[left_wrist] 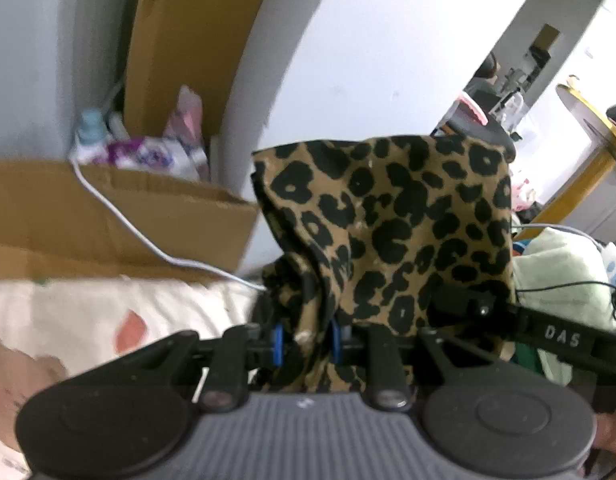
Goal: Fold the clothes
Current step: 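Lift the folded leopard garment off the sheet with both grippers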
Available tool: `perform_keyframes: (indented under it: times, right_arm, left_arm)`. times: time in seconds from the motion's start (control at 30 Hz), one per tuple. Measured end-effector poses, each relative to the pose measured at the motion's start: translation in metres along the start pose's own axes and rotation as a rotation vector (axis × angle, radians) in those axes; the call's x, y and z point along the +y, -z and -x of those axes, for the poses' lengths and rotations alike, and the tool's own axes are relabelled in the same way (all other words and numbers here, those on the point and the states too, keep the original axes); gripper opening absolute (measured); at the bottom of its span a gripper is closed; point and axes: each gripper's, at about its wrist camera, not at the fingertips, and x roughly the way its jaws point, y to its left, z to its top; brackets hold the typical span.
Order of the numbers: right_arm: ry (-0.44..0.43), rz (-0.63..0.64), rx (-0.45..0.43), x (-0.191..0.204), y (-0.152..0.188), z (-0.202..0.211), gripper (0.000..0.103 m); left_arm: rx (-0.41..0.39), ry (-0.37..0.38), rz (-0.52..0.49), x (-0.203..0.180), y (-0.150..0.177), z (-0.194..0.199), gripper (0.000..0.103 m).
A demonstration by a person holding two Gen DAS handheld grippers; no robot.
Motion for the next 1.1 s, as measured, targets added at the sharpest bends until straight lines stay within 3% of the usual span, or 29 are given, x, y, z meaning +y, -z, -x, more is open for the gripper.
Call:
perform_keyframes:
  times: [0.3, 0.53, 0.8, 1.1]
  right_arm:
    - [0.075, -0.058, 0.07, -0.066, 0.028, -0.04, 0.006]
    - [0.12, -0.074, 0.102, -0.11, 0.048, -0.059, 0.006]
    - [0.175, -0.098, 0.121, -0.155, 0.055, -0.101, 0.006]
    - [0.167, -0.109, 0.131, -0.191, 0.047, -0.155, 0.006]
  left_arm:
    - [0.101, 0.003, 0.048, -0.007, 0.036, -0.078, 0.023]
    - [0.171, 0.062, 0.059, -0.009, 0.053, -0.126, 0.023]
    - [0.224, 0.127, 0.037, 0.004, 0.052, -0.19, 0.023]
    - [0.219, 0.127, 0.025, 0.019, 0.036, -0.247, 0.023]
